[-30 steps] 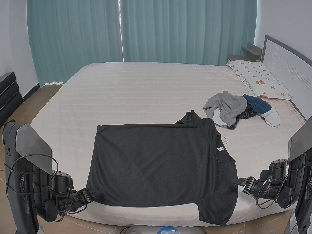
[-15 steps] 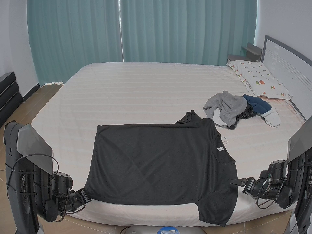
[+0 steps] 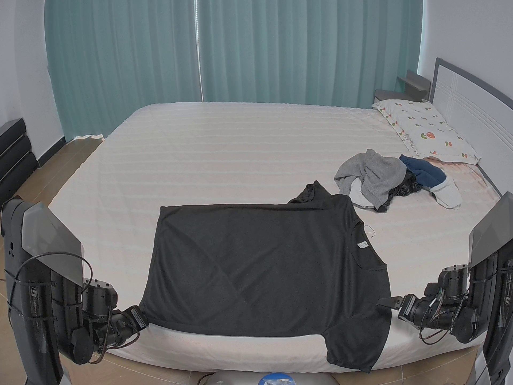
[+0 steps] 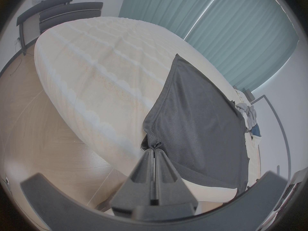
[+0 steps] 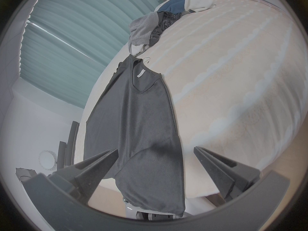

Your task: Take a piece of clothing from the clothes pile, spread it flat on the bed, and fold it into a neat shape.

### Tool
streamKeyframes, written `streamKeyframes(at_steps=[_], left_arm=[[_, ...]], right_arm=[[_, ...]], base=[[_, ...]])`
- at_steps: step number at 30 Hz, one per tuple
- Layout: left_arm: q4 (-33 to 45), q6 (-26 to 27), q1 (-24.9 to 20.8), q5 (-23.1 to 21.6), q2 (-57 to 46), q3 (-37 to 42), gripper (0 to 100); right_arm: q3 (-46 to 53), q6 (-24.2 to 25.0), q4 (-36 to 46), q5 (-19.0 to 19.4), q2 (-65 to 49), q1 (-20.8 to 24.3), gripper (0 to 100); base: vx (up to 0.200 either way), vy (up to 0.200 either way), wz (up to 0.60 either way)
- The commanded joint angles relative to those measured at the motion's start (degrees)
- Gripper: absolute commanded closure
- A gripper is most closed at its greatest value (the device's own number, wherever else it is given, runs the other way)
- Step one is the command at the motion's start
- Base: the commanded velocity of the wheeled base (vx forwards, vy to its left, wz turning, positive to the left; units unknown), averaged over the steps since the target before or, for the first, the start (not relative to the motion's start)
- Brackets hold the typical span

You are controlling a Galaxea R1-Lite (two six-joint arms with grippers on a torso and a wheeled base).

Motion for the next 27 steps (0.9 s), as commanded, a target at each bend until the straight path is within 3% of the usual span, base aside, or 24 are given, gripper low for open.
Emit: streamKeyframes(at_steps=[1,10,11,14,19,27], left_arm=[[-0.02,-0.47,0.53,-0.66,-1.82,0.92,100],[-0.02,-0.91,0.89,-1.80,-1.82,0.84,100],[-0.02,-0.91,0.97,-1.89,-1.82,0.84,100],[-0.02,-0.91,1.85,-3.38,-1.56,0.84,100],[-0.02,-1.61,1.85,-3.91,-1.30,0.84,100],[-0.02,-2.49,1.85,-4.97,-1.30,0.84,100]], right_arm=[[-1.75,0.07,-0.85,-0.09,1.96,0.56,0],[-6.40,0.25,-0.85,-0.80,4.33,0.74,0],[-6.49,0.25,-0.85,-0.80,4.33,0.74,100],[-7.28,0.16,-0.85,-1.41,5.21,0.91,100],[-11.94,-0.54,-0.76,-5.72,4.95,0.48,100],[-16.51,-0.28,-0.76,-5.54,6.00,0.12,100]], base=[[0.000,0.000,0.00],[0.000,0.000,0.00],[0.000,0.000,0.00],[0.000,0.000,0.00],[0.000,0.000,0.00],[0.000,0.000,0.00]])
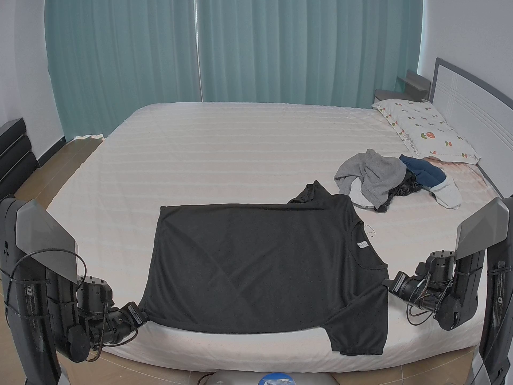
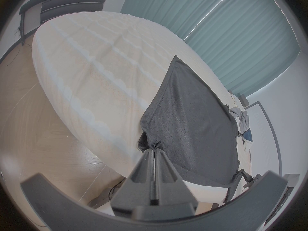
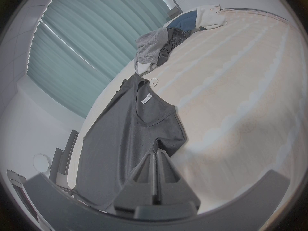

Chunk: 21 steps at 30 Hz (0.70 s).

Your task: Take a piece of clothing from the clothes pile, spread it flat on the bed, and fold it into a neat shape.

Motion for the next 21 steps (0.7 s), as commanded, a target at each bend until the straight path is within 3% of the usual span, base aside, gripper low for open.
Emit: streamKeyframes(at_steps=[1,7,8,15,18,21], left_arm=[[-0.02,-0.33,0.02,-0.16,0.17,0.84,100],[-0.02,-0.33,-0.06,-0.16,0.25,0.84,100],[-0.02,-0.33,-0.06,-0.16,0.25,0.84,100],[-0.02,-0.33,-0.06,-0.16,0.25,0.84,100],[-0.02,-0.33,-0.15,-0.16,0.25,0.84,100],[-0.02,-0.25,-0.15,-0.16,0.25,0.84,100]], right_arm=[[-1.25,0.33,-0.76,0.08,0.97,-0.34,100],[-1.60,-0.02,-0.76,0.16,2.03,-0.25,100],[-1.69,-0.02,-0.85,0.16,2.03,-0.17,0],[-0.54,0.60,-0.85,0.34,0.45,-0.43,0],[4.29,0.07,-0.93,2.36,-3.33,-0.61,0],[8.95,-0.90,-0.85,8.07,-5.97,-1.22,0]], base=[[0.000,0.000,0.00],[0.000,0.000,0.00],[0.000,0.000,0.00],[0.000,0.000,0.00],[0.000,0.000,0.00],[0.000,0.000,0.00]])
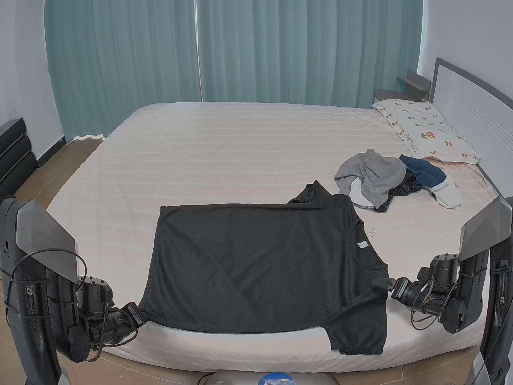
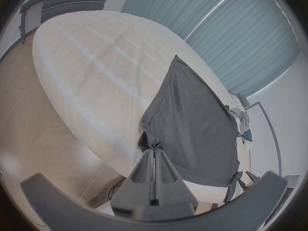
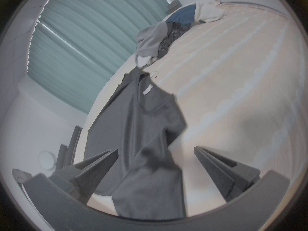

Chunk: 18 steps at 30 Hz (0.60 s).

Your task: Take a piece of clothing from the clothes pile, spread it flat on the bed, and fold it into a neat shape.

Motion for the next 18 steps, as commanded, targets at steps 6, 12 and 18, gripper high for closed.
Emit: streamKeyframes(at_steps=[6,12,18], left_arm=[[-0.02,-0.03,-0.04,0.01,0.08,0.92,100],[-0.02,-0.03,0.05,-0.08,0.08,0.92,100],[-0.02,-0.03,-0.04,-0.08,0.17,0.92,100]], right_arm=[[10.41,-7.16,-0.85,5.77,-3.80,-1.62,0],[13.75,-8.74,-0.93,5.06,-3.98,2.87,0],[13.75,-8.56,-0.93,5.15,-4.15,1.99,0]], base=[[0.000,0.000,0.00],[0.000,0.000,0.00],[0.000,0.000,0.00]])
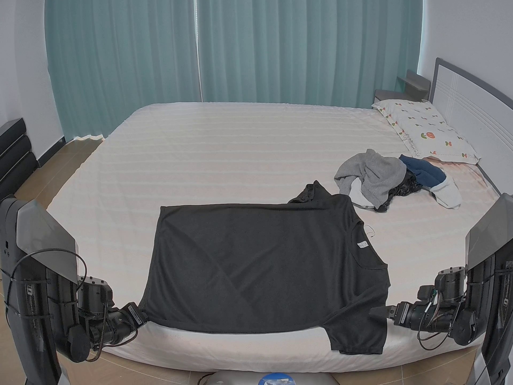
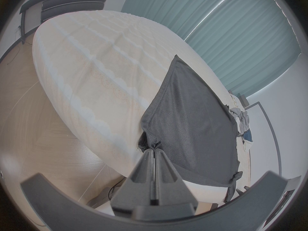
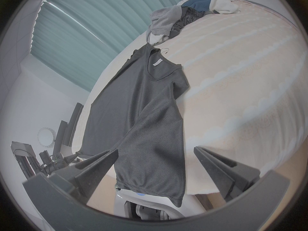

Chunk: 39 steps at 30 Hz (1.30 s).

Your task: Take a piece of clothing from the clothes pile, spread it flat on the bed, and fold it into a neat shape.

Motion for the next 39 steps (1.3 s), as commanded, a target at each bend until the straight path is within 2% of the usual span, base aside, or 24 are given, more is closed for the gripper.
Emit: streamKeyframes(at_steps=[1,30,39], left_arm=[[-0.02,0.06,-0.01,-0.02,0.12,0.92,100],[0.25,0.23,-0.01,-0.02,0.12,0.92,100],[0.16,0.32,-0.09,0.07,0.30,0.92,100]], right_arm=[[1.15,-0.12,-0.91,-0.01,-0.35,-0.57,0],[-0.79,0.32,-0.91,0.61,1.58,-1.98,0],[-2.37,0.32,-0.91,0.70,2.64,-0.92,0]], base=[[0.000,0.000,0.00],[0.000,0.000,0.00],[0.000,0.000,0.00]])
